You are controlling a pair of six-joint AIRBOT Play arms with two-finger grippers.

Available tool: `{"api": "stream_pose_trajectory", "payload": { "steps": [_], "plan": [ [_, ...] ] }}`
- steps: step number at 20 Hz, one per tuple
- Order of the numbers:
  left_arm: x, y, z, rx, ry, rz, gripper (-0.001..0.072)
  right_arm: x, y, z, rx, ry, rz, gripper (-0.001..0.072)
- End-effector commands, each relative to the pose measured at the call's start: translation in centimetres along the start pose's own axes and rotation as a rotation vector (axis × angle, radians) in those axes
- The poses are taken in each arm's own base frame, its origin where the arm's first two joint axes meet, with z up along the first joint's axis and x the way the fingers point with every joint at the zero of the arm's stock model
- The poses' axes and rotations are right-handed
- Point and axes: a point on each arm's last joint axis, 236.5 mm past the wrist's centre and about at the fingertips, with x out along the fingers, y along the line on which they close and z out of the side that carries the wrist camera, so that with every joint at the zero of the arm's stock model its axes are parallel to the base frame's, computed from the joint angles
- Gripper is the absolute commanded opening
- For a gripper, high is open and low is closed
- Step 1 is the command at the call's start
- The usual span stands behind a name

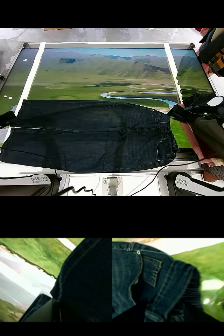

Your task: Fold the clothes and pants, and hang the long-sleeved shirts on hangers.

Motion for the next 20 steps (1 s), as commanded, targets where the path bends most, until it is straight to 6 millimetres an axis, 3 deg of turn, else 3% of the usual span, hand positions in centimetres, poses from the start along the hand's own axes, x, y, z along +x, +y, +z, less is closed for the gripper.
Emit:
{"api": "stream_pose_trajectory", "payload": {
  "steps": [1,4,8,14,17,20],
  "plan": [
    [0.3,-0.2,0.0,-0.009,0.0,-0.011,0.0029,3.4,0.1,0.1,0.125,0.047,0.011,0.0509],
    [0.3,-0.2,0.2,-0.009,-0.007,-0.01,0.0029,4.5,-0.5,0.1,0.158,0.062,-0.001,0.0509],
    [0.3,-0.2,0.2,-0.009,-0.011,-0.01,0.0029,4.3,-0.9,0.0,0.141,0.066,-0.021,0.0509],
    [0.4,-0.2,0.3,-0.009,-0.014,-0.01,0.0028,0.7,-2.4,1.7,0.05,0.081,-0.158,0.0499],
    [0.6,-0.2,0.2,-0.009,-0.007,-0.011,0.0028,1.5,-2.7,0.8,0.082,0.117,-0.155,0.0477],
    [0.6,-0.2,0.2,-0.009,-0.007,-0.011,0.0029,3.1,-1.3,0.9,0.133,0.132,-0.074,0.0476]
  ]
}}
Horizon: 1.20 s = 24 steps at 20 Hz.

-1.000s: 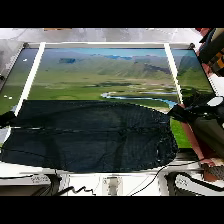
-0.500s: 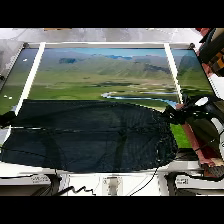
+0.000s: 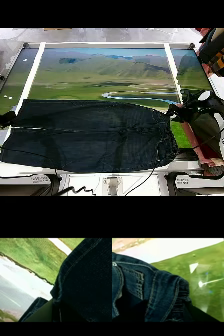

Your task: Fold the clothes and pants, and hang the long-sleeved shirts on hangers.

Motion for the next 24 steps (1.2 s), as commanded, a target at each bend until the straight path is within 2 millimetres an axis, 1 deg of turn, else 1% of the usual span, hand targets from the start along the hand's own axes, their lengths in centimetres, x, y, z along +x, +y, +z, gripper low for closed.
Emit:
{"api": "stream_pose_trajectory", "payload": {
  "steps": [1,2,4,5,6,7,9,11,12,14,16,18,19,21,22,23,24],
  "plan": [
    [0.1,0.0,0.0,0.0,0.002,0.0,0.0029,1.2,1.7,0.5,0.058,0.012,0.088,0.0455],
    [0.1,0.0,-0.1,0.0,0.003,0.0,0.0029,1.5,2.3,1.2,0.068,-0.013,0.115,0.0424],
    [0.4,0.0,-0.2,-0.001,0.009,-0.001,0.0029,1.5,3.4,3.8,0.034,-0.126,0.138,0.0213],
    [0.5,-0.1,-0.2,-0.003,0.012,-0.004,0.0029,1.4,4.2,5.0,0.018,-0.18,0.153,0.0169],
    [0.7,-0.3,-0.2,-0.011,0.01,-0.015,0.0029,1.2,5.3,6.4,0.002,-0.244,0.173,0.0066],
    [0.9,-0.6,0.0,-0.022,0.002,-0.028,0.0029,0.9,6.2,7.6,-0.017,-0.301,0.181,0.003],
    [1.2,-1.8,0.9,-0.067,-0.033,-0.076,0.0028,-0.3,7.9,10.3,-0.049,-0.43,0.178,0.0029],
    [1.2,-2.4,2.3,-0.105,-0.089,-0.109,0.0028,-1.9,9.0,12.9,-0.065,-0.558,0.179,0.0029],
    [1.1,-2.5,3.0,-0.115,-0.119,-0.113,0.0028,-2.7,9.2,13.9,-0.063,-0.61,0.179,0.0029],
    [0.9,-2.4,4.2,-0.122,-0.169,-0.111,0.0028,-4.0,8.8,15.7,-0.02,-0.7,0.183,0.0029],
    [0.7,-2.6,5.4,-0.12,-0.217,-0.107,0.0027,-5.2,8.6,17.1,-0.006,-0.775,0.181,0.0029],
    [0.4,-3.4,6.4,-0.132,-0.261,-0.112,0.0027,-6.2,8.4,18.1,0.013,-0.837,0.185,0.0029],
    [0.3,-3.9,6.8,-0.127,-0.274,-0.116,0.0027,-6.7,8.4,18.5,0.017,-0.861,0.184,0.0029],
    [0.4,-4.8,6.7,-0.108,-0.269,-0.122,0.0027,-7.0,8.3,18.8,0.018,-0.882,0.182,0.003],
    [0.4,-5.2,6.3,-0.101,-0.253,-0.127,0.0028,-7.2,8.2,19.0,0.016,-0.891,0.179,0.0075],
    [0.5,-5.5,5.7,-0.097,-0.224,-0.132,0.0028,-7.3,8.2,19.1,0.015,-0.899,0.178,0.0231],
    [0.7,-5.7,4.6,-0.091,-0.18,-0.136,0.0043,-7.5,8.2,19.1,0.014,-0.903,0.177,0.0448]
  ]
}}
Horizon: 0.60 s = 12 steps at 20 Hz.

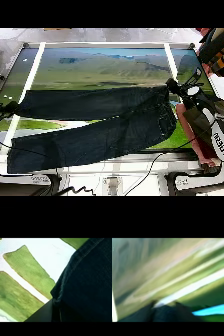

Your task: Fold the clothes and pants, and hang the long-sleeved shirts on hangers.

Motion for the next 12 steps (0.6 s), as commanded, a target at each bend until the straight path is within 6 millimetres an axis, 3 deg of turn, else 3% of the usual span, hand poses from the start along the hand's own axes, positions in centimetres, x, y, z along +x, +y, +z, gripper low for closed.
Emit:
{"api": "stream_pose_trajectory", "payload": {
  "steps": [1,2,3,6,7,8,9,12],
  "plan": [
    [-0.2,-0.8,-2.3,0.004,0.098,-0.015,0.0161,-0.2,0.1,0.9,-0.013,-0.035,-0.002,0.0538],
    [-0.6,-0.7,-3.5,0.0,0.148,-0.017,0.0453,-0.6,0.3,0.5,-0.04,-0.012,-0.002,0.0547],
    [-1.2,-0.6,-4.2,-0.005,0.184,-0.019,0.0661,-1.3,0.5,0.1,-0.088,0.019,-0.006,0.0547],
    [-4.8,-0.8,-3.9,0.075,0.187,-0.032,0.063,-5.2,0.1,-0.9,-0.313,0.122,-0.065,0.0543],
    [-6.5,-1.1,-3.2,0.14,0.159,-0.04,0.0565,-7.2,-0.3,-1.1,-0.369,0.165,-0.095,0.0486],
    [-8.6,-1.4,-2.5,0.191,0.123,-0.045,0.0551,-9.3,-1.0,-1.1,-0.413,0.198,-0.13,0.0352],
    [-10.6,-1.8,-2.0,0.228,0.098,-0.048,0.0551,-11.2,-1.9,-0.9,-0.438,0.217,-0.165,0.0262],
    [-16.2,-2.3,-1.0,0.302,-0.003,-0.043,0.0551,-16.8,-5.4,-2.1,-0.402,0.274,-0.247,0.0253]
  ]
}}
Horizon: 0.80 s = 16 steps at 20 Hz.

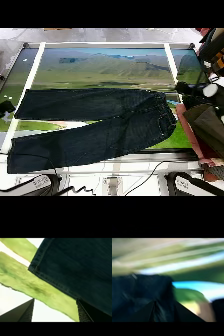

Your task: Fold the clothes and pants, and hang the long-sleeved shirts on hangers.

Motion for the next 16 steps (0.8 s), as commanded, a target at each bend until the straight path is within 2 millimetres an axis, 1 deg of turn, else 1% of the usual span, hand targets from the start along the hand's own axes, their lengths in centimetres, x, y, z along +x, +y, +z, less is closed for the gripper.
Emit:
{"api": "stream_pose_trajectory", "payload": {
  "steps": [1,2,3,4,5,6,8,9,10,11,12,13,14,15,16],
  "plan": [
    [-5.7,-0.7,0.1,0.091,-0.083,0.017,0.0549,-5.5,-4.1,-6.3,-0.002,0.166,-0.104,0.0253],
    [-6.3,-0.7,-0.2,0.089,-0.091,0.02,0.0534,-6.4,-4.9,-9.0,0.016,0.214,-0.115,0.0252],
    [-6.3,-0.8,-0.8,0.088,-0.087,0.019,0.053,-7.1,-5.5,-12.3,0.034,0.266,-0.125,0.0252],
    [-5.9,-0.8,-1.5,0.08,-0.071,0.015,0.0529,-7.4,-5.8,-15.2,0.074,0.298,-0.124,0.0252],
    [-5.1,-0.8,-2.2,0.045,-0.052,0.009,0.053,-7.4,-5.2,-17.3,0.129,0.308,-0.094,0.0253],
    [-4.4,-0.8,-2.7,-0.021,-0.043,0.006,0.0538,-7.1,-4.0,-19.0,0.192,0.315,-0.043,0.026],
    [-3.3,-0.7,-3.5,-0.139,-0.014,0.002,0.0539,-6.3,-2.1,-21.9,0.275,0.368,0.03,0.0487],
    [-2.8,-0.8,-3.9,-0.163,0.007,-0.001,0.0539,-5.9,-1.8,-23.1,0.304,0.399,0.039,0.0538],
    [-2.5,-0.8,-4.2,-0.165,0.027,-0.004,0.0539,-5.3,-2.1,-23.9,0.345,0.407,0.024,0.0558],
    [-2.1,-0.8,-4.8,-0.166,0.055,-0.007,0.0539,-4.5,-2.4,-24.0,0.385,0.393,0.008,0.0558],
    [-1.8,-0.8,-5.5,-0.169,0.086,-0.008,0.054,-3.7,-2.9,-23.9,0.428,0.373,-0.01,0.0562],
    [-1.5,-0.9,-6.2,-0.185,0.12,-0.012,0.0562,-2.9,-3.3,-23.6,0.474,0.346,-0.026,0.0602],
    [-1.3,-1.0,-6.8,-0.204,0.15,-0.016,0.0666,-2.1,-3.7,-23.1,0.521,0.321,-0.035,0.0651],
    [-1.1,-1.1,-7.4,-0.214,0.181,-0.019,0.0707,-1.4,-3.6,-22.7,0.559,0.305,-0.026,0.0665],
    [-1.0,-0.9,-8.1,-0.21,0.211,-0.012,0.0706,-0.6,-3.4,-22.5,0.6,0.3,-0.014,0.0665]
  ]
}}
